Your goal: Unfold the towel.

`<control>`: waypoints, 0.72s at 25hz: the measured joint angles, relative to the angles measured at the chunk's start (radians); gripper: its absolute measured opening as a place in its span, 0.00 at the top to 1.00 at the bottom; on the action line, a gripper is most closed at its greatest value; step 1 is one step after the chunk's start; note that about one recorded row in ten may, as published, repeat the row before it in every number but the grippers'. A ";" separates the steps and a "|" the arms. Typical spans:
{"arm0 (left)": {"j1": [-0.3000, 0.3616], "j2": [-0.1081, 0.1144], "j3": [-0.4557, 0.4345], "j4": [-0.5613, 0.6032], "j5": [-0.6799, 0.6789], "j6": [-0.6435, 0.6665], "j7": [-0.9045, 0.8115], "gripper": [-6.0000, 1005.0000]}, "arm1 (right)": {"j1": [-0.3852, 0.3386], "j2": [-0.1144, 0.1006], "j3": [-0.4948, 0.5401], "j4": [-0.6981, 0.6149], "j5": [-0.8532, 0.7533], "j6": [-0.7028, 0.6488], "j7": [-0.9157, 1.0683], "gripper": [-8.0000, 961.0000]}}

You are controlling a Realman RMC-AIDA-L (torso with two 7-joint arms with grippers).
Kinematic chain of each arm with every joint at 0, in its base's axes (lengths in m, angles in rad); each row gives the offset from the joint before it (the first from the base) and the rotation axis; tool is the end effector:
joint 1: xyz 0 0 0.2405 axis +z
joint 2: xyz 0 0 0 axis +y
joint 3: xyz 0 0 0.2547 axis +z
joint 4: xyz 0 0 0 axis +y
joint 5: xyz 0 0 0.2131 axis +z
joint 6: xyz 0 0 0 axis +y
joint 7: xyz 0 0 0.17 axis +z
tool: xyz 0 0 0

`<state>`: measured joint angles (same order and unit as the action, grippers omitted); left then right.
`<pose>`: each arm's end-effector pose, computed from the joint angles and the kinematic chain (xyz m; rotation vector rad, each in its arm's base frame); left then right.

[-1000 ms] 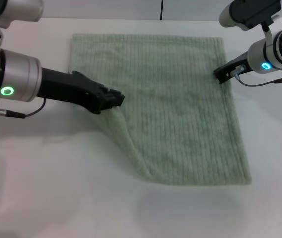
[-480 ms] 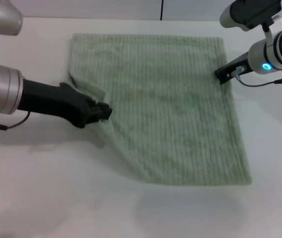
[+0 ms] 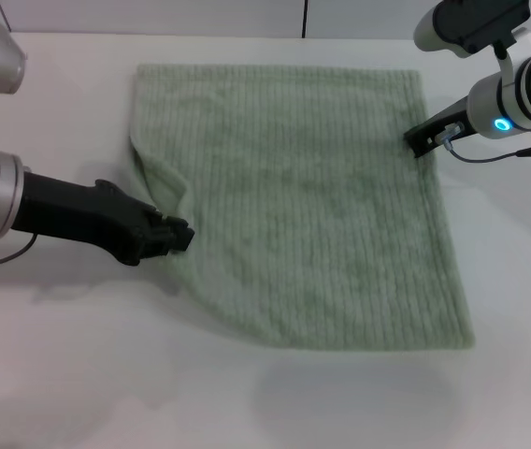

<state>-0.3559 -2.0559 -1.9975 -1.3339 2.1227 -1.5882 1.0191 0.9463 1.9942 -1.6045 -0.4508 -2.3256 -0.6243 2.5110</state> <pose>-0.2205 0.3239 0.0089 -2.7877 -0.8787 -0.1360 0.2296 0.4710 -0.0749 -2.3104 0.8255 -0.2803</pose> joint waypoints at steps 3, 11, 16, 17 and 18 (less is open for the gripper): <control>-0.012 0.005 -0.018 0.038 0.005 -0.014 0.004 0.88 | 0.000 0.000 0.000 0.001 0.000 0.000 0.000 0.97; -0.015 -0.004 -0.130 0.038 -0.038 0.007 0.081 0.71 | 0.002 0.000 0.000 0.001 0.000 0.000 0.000 0.97; 0.007 -0.006 -0.344 0.142 -0.357 0.092 0.248 0.53 | 0.002 0.002 0.000 0.001 0.000 0.000 0.000 0.97; 0.010 -0.005 -0.375 0.182 -0.428 0.100 0.288 0.49 | 0.002 0.003 0.000 0.001 0.000 0.000 0.000 0.97; 0.009 -0.002 -0.410 0.243 -0.505 0.100 0.336 0.45 | 0.002 0.004 0.000 0.001 0.000 0.000 0.000 0.97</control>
<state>-0.3470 -2.0583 -2.4076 -1.0909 1.6173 -1.4877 1.3554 0.9481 1.9980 -1.6045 -0.4494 -2.3256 -0.6242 2.5110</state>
